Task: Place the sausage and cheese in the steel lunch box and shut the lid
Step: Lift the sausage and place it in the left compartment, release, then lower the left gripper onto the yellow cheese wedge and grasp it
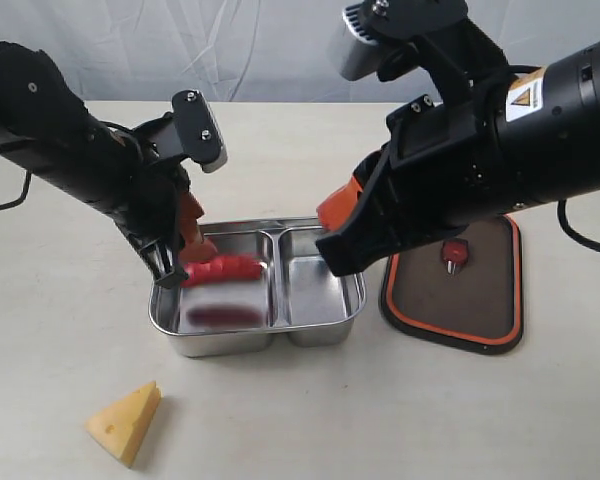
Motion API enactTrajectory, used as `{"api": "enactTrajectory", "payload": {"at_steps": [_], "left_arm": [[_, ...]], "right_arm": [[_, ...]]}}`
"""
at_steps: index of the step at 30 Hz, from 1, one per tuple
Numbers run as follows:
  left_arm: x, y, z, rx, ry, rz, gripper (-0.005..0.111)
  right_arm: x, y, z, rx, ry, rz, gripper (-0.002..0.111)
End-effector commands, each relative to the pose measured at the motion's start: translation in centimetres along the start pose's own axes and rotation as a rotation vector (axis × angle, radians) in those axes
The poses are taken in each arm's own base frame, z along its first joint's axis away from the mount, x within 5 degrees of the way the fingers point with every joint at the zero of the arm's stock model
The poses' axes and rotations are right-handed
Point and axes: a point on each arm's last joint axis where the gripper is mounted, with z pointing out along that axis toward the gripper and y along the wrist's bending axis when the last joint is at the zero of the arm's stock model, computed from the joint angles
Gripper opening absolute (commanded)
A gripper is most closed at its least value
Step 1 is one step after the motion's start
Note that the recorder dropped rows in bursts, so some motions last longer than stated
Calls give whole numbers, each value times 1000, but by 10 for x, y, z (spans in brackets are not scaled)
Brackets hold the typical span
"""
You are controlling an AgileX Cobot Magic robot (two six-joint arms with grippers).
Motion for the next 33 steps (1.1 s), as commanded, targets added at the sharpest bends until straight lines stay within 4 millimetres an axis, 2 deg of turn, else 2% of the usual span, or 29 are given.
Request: {"api": "enactTrajectory", "payload": {"at_steps": [1, 3, 4, 7, 8, 9, 14, 18, 21, 27, 30, 33], "left_arm": [[-2, -2, 0, 13, -7, -11, 60], [-3, -4, -6, 25, -8, -20, 58], [-3, -6, -11, 36, -8, -55, 53], [-4, -15, -31, 69, 3, -232, 20], [-4, -18, -39, 83, 7, -252, 5], [-4, -23, -45, 109, 21, -258, 1], [3, -42, -81, 157, 71, -362, 0], [17, -53, -95, 112, 96, -457, 0], [28, -63, -94, 128, 119, -535, 0], [49, -80, -80, 200, 208, -660, 1], [54, -85, -76, 220, 222, -679, 13], [58, -87, -72, 212, 224, -687, 37]], "right_arm": [[-2, -1, -3, 13, -19, 3, -1], [-2, -2, -3, 20, -16, 3, -1], [-1, -3, -3, 31, -15, 14, -1], [0, -5, -9, 69, -17, 31, -1], [0, -5, -11, 77, -21, 34, -1], [0, -5, -13, 82, -20, 35, -1], [3, -3, -27, 103, -22, 43, -1], [4, -1, -37, 110, -45, 41, -1], [4, 1, -44, 111, -68, 39, -1], [4, 3, -50, 113, -90, 33, -1], [4, 3, -51, 113, -92, 32, -1], [4, 3, -51, 113, -92, 32, -1]]}}
